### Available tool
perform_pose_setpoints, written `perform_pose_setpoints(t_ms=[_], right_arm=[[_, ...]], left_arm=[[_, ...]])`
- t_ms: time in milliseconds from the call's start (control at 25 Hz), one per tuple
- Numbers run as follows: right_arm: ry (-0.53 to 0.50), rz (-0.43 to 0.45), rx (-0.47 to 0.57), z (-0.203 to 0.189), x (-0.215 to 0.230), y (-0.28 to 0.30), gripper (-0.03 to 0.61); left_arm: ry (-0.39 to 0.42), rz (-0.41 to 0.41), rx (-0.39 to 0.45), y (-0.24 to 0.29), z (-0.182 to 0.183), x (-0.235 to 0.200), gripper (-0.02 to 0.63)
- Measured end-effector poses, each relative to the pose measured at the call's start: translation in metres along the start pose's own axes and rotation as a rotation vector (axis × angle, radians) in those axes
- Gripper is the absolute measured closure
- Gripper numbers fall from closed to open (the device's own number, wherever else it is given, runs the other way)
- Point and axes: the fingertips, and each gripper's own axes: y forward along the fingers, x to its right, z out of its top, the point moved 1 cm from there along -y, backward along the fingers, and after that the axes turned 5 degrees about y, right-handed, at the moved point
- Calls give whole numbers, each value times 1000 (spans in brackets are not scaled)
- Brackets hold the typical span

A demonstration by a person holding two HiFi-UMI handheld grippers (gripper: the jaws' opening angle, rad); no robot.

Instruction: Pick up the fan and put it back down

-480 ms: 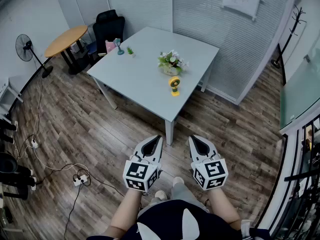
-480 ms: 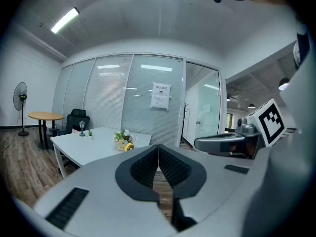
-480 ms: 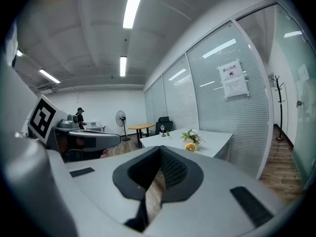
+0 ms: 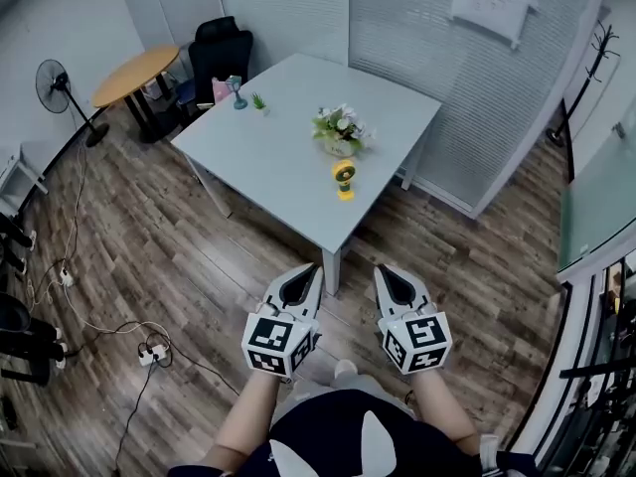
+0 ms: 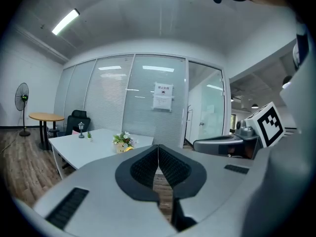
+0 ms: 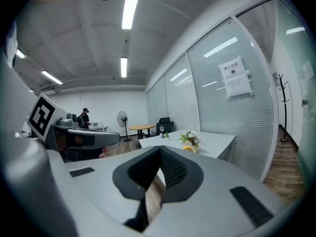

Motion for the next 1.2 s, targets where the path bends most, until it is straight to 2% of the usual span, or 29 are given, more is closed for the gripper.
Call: perform_pose_setpoints(t_ms=[240, 520, 880, 1080, 1200], right_arm=[[-25, 34, -27, -4, 21, 14, 574], [-10, 49, -59, -14, 32, 38, 574], [11, 41, -84, -13, 48, 88, 567], [26, 35, -112, -7, 56, 126, 518], [31, 38, -129, -3, 62, 149, 458]], left_arm=[[-20, 34, -15, 16, -11, 7, 592], [-43, 66, -49, 30, -22, -12, 592], [-39, 37, -79, 70, -23, -48, 592], [-31, 4, -74, 99, -11, -73, 592], [-31, -10, -70, 115, -4, -87, 592]])
